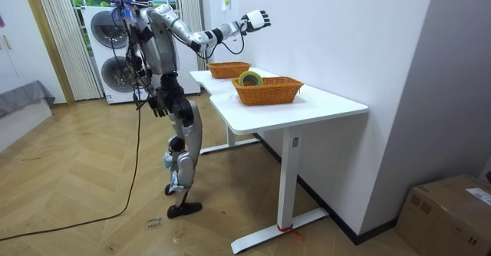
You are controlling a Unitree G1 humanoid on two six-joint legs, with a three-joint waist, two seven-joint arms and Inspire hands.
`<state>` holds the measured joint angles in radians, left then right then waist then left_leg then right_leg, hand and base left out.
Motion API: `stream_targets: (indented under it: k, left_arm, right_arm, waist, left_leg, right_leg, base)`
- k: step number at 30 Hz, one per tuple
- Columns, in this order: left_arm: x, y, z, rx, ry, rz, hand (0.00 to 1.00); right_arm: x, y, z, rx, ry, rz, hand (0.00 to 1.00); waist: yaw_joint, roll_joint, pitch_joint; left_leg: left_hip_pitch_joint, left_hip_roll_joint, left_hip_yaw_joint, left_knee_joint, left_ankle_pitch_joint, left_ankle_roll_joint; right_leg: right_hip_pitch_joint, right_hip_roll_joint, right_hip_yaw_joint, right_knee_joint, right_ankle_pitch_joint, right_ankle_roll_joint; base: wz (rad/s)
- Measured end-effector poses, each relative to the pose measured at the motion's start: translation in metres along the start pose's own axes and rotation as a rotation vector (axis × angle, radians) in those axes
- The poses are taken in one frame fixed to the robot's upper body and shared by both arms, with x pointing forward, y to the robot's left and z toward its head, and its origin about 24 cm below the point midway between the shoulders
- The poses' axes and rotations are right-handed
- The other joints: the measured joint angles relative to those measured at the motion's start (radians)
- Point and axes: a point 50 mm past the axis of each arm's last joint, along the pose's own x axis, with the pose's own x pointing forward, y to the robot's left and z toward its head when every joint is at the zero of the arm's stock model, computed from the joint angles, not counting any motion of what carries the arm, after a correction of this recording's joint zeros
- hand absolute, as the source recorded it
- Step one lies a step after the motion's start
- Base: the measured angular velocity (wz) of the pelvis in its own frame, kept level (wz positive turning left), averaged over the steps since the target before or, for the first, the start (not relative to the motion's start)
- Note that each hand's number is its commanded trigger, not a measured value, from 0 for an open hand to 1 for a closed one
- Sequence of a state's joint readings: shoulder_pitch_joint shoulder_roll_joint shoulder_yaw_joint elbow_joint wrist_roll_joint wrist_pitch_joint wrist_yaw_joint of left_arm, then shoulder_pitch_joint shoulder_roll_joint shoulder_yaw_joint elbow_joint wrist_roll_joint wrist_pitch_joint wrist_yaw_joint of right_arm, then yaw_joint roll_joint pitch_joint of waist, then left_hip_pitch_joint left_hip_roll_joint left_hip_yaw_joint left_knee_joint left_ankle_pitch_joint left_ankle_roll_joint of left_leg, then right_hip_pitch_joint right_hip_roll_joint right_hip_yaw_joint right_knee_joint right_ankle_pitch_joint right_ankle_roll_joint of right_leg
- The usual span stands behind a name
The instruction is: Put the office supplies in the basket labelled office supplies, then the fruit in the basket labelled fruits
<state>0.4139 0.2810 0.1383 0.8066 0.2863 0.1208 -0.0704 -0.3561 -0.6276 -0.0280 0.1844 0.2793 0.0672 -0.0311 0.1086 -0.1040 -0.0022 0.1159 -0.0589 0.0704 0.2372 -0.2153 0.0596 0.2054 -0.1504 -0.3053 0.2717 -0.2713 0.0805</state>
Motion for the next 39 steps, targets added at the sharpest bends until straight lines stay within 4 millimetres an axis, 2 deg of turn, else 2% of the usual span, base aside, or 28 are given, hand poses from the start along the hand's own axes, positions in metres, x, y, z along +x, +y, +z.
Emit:
stream_targets:
  k: [7, 11, 14, 19, 21, 23, 29, 35, 36, 39]
  left_arm:
    - [0.001, 0.002, 0.001, -0.013, 0.003, 0.007, 0.00]
    - [0.002, 0.001, 0.003, -0.013, 0.004, 0.005, 0.00]
    - [0.003, 0.003, 0.005, -0.006, -0.003, 0.018, 0.00]
    - [0.003, 0.005, 0.006, -0.005, -0.011, 0.036, 0.00]
    - [0.003, 0.005, 0.006, -0.005, -0.012, 0.044, 0.00]
    - [0.003, 0.006, 0.005, -0.008, -0.010, 0.056, 0.00]
    - [0.001, 0.004, -0.004, -0.008, 0.017, 0.066, 0.00]
    - [0.001, 0.006, -0.003, 0.000, 0.018, 0.078, 0.00]
    - [0.000, 0.006, -0.007, -0.005, 0.029, 0.080, 0.00]
    - [0.000, 0.005, -0.007, -0.009, 0.028, 0.083, 0.00]
  right_arm:
    - [0.000, -0.011, 0.003, 0.021, -0.010, -0.076, 0.00]
    - [0.000, -0.013, 0.003, 0.049, -0.010, -0.105, 0.00]
    - [-0.001, -0.016, 0.004, 0.085, -0.017, -0.135, 0.00]
    - [-0.010, -0.040, 0.007, 0.171, -0.038, -0.252, 0.00]
    - [-0.013, -0.046, 0.006, 0.175, -0.036, -0.286, 0.00]
    - [-0.016, -0.052, 0.003, 0.202, -0.028, -0.312, 0.00]
    - [-0.028, -0.069, -0.014, 0.225, 0.033, -0.423, 0.00]
    - [-0.055, -0.093, -0.033, 0.254, 0.103, -0.590, 0.00]
    - [-0.058, -0.097, -0.035, 0.267, 0.109, -0.626, 0.00]
    - [-0.072, -0.108, -0.042, 0.264, 0.137, -0.717, 0.00]
  waist:
    - [-0.044, 0.004, -0.0005]
    - [-0.059, 0.005, -0.0003]
    - [-0.075, 0.004, -0.0033]
    - [-0.108, 0.006, -0.0041]
    - [-0.111, 0.006, -0.0042]
    - [-0.121, 0.002, -0.0063]
    - [-0.157, -0.001, -0.0041]
    - [-0.174, -0.010, -0.0056]
    - [-0.191, -0.010, -0.0055]
    - [-0.212, -0.012, -0.0061]
  left_leg:
    - [0.011, 0.030, 0.040, -0.002, -0.008, -0.012]
    - [0.016, 0.039, 0.060, -0.007, -0.009, -0.015]
    - [0.009, 0.045, 0.069, -0.005, -0.010, -0.017]
    - [0.012, 0.050, 0.071, -0.002, -0.014, -0.022]
    - [0.018, 0.056, 0.087, -0.002, -0.016, -0.026]
    - [0.018, 0.062, 0.095, -0.002, -0.018, -0.029]
    - [0.036, 0.086, 0.140, -0.008, -0.026, -0.043]
    - [0.035, 0.101, 0.179, -0.016, -0.024, -0.051]
    - [0.034, 0.102, 0.180, -0.017, -0.023, -0.052]
    - [0.037, 0.108, 0.188, -0.024, -0.026, -0.056]
  right_leg:
    - [0.001, 0.028, 0.002, -0.036, 0.030, -0.010]
    - [-0.001, 0.033, 0.008, -0.038, 0.032, -0.012]
    - [-0.014, 0.038, 0.014, -0.035, 0.036, -0.017]
    - [-0.015, 0.045, 0.034, -0.037, 0.038, -0.017]
    - [-0.015, 0.051, 0.053, -0.039, 0.039, -0.019]
    - [-0.012, 0.059, 0.058, -0.051, 0.045, -0.026]
    - [-0.017, 0.079, 0.093, -0.053, 0.052, -0.038]
    - [-0.049, 0.096, 0.139, -0.052, 0.059, -0.050]
    - [-0.051, 0.098, 0.140, -0.053, 0.060, -0.051]
    - [-0.053, 0.103, 0.143, -0.054, 0.061, -0.053]
  base:
    - [-0.20]
    - [-0.12]
    - [-0.11]
    - [-0.05]
    - [-0.21]
    - [-0.19]
    - [-0.24]
    - [-0.26]
    - [-0.06]
    - [-0.09]
